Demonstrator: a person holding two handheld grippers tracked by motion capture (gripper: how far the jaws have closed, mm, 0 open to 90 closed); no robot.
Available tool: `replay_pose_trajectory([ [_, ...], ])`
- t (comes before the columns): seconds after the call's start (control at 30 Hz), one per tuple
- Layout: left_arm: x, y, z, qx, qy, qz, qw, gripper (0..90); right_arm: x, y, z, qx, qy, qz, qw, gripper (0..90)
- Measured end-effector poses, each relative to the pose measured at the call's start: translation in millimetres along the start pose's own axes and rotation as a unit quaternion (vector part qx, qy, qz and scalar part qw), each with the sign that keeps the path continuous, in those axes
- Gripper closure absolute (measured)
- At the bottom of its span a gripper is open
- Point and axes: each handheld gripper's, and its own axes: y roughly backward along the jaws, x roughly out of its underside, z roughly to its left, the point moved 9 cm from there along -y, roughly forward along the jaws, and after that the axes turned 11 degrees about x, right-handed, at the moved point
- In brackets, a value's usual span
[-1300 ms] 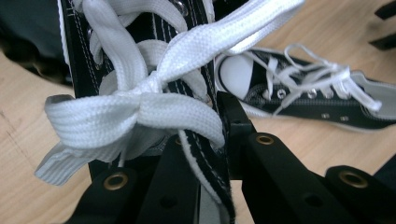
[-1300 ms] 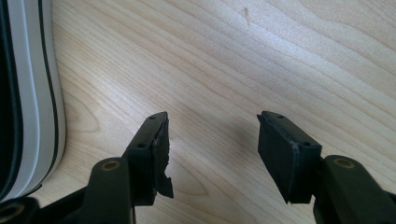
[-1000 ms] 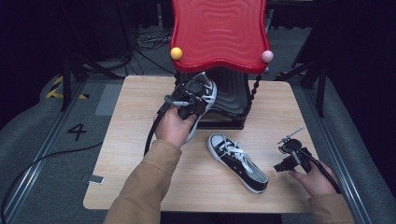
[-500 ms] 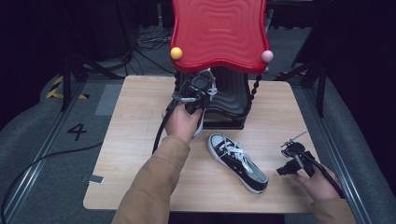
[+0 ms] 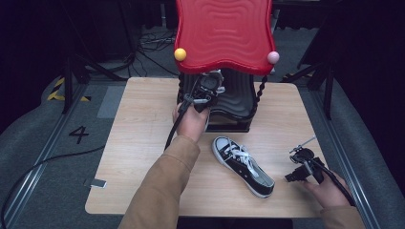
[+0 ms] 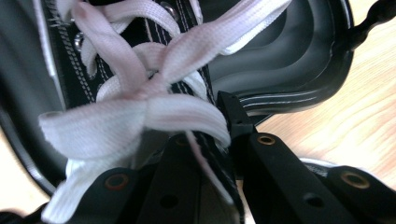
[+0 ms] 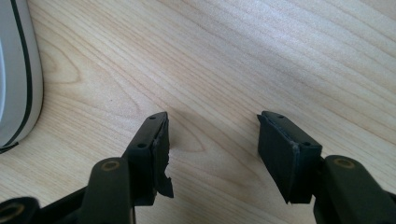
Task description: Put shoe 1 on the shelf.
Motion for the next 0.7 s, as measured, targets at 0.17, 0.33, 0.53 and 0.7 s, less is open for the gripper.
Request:
replay_pose_trajectory([
  [0.17, 3.4, -3.7, -7.9, 0.021, 0.016, 0.018, 0.9995, 70.4, -0.1, 0.2, 0.9, -0.003, 0.001, -0.002, 1.0000, 43.1],
  [0.33, 6.6, -0.5, -14.5, 0.034, 0.003, 0.030, 0.9990, 57.4, -0.7, 0.9, 2.3, -0.002, 0.003, -0.001, 1.0000, 42.9],
  [0.53, 14.9, 5.7, -10.9, 0.058, -0.023, 0.060, 0.9963, 52.4, -1.8, 0.0, 3.2, -0.003, 0.006, -0.001, 1.0000, 42.5],
  [0.7, 29.0, 15.7, -14.0, 0.058, 0.005, 0.080, 0.9951, 49.0, -4.2, -0.7, 5.1, -0.003, 0.010, 0.000, 0.9999, 42.2],
])
